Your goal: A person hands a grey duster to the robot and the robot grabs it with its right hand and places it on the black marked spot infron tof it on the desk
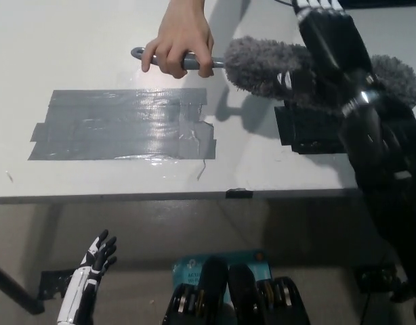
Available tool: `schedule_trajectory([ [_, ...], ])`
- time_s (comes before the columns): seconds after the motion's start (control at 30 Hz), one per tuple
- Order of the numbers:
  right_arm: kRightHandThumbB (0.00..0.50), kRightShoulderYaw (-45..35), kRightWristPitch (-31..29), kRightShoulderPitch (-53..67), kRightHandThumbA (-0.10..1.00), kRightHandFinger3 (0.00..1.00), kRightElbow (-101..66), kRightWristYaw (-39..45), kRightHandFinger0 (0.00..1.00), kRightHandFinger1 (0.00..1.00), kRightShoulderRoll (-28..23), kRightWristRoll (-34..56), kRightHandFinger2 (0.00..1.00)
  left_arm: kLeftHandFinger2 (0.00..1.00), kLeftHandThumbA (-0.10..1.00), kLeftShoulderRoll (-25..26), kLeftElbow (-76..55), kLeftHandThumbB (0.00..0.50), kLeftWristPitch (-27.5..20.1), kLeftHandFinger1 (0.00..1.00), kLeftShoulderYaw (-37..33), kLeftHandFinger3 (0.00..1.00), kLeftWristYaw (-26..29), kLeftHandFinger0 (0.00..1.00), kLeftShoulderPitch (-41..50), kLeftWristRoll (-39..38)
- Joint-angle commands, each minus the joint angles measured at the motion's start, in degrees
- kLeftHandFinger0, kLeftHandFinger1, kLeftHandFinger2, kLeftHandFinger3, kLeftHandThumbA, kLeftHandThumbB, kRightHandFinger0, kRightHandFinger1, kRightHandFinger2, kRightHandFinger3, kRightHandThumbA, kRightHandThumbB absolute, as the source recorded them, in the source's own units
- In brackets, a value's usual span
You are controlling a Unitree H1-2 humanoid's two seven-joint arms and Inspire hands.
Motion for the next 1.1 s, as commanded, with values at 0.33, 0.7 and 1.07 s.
schedule_trajectory([
  [0.33, 0.5, 7.6, 8.2, -13.6, 0.98, 1.0, 22.7, 8.2, 1.0, 1.0, 0.0, -0.8, 1.0, 1.0, 0.95, 0.4, -2.5, 0.179, -1.4, 1.0, -0.2, 1.0, -0.3, 1.0, -0.7, 1.0],
  [0.7, 0.5, 6.7, 11.1, -11.6, 0.95, 1.0, 14.0, 24.3, 1.0, 1.0, -3.1, 8.3, 1.0, 1.0, 0.96, 0.8, -2.6, 0.186, -1.1, 1.0, -0.1, 1.0, -0.5, 1.0, -1.1, 0.9],
  [1.07, 0.5, 4.8, 13.9, -12.4, 0.92, 1.0, 0.8, 32.8, 1.0, 1.0, -7.6, 11.0, 1.0, 1.0, 0.94, 0.9, -2.5, 0.165, -1.0, 1.0, -0.2, 1.0, -0.7, 1.0, -1.6, 1.0],
])
